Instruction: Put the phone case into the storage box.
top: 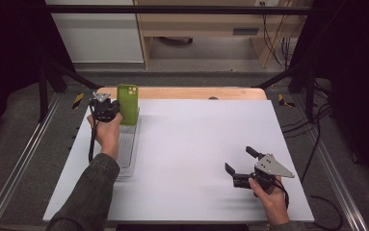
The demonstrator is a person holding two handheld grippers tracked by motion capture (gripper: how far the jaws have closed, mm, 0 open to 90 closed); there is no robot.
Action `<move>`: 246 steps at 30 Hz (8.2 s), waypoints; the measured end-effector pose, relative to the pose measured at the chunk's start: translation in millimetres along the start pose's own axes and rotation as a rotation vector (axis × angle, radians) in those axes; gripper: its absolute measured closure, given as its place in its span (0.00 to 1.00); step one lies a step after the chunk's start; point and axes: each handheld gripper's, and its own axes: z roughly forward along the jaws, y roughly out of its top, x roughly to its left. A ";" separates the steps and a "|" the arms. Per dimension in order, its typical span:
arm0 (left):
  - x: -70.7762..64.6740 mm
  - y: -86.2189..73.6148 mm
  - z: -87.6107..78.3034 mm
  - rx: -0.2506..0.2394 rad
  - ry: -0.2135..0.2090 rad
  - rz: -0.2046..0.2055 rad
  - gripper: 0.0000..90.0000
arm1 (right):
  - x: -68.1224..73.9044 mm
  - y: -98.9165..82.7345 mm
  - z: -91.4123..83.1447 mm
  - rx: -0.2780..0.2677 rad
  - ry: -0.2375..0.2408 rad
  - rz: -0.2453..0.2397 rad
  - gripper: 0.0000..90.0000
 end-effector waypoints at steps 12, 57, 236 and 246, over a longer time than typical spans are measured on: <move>0.6 -4.4 2.2 0.011 0.002 -0.003 0.96 | 0.1 -0.2 0.2 0.005 0.000 0.000 0.04; 2.5 -8.3 3.8 0.052 0.008 -0.022 0.89 | 0.5 -0.3 0.5 0.005 0.001 -0.001 0.04; 27.1 -90.3 -171.1 -0.338 -0.496 0.202 0.02 | 2.5 1.2 -2.2 0.004 -0.008 -0.020 0.03; 27.5 -101.0 -166.1 -0.318 -0.521 0.217 0.02 | 2.0 0.7 -2.1 0.003 -0.009 -0.021 0.03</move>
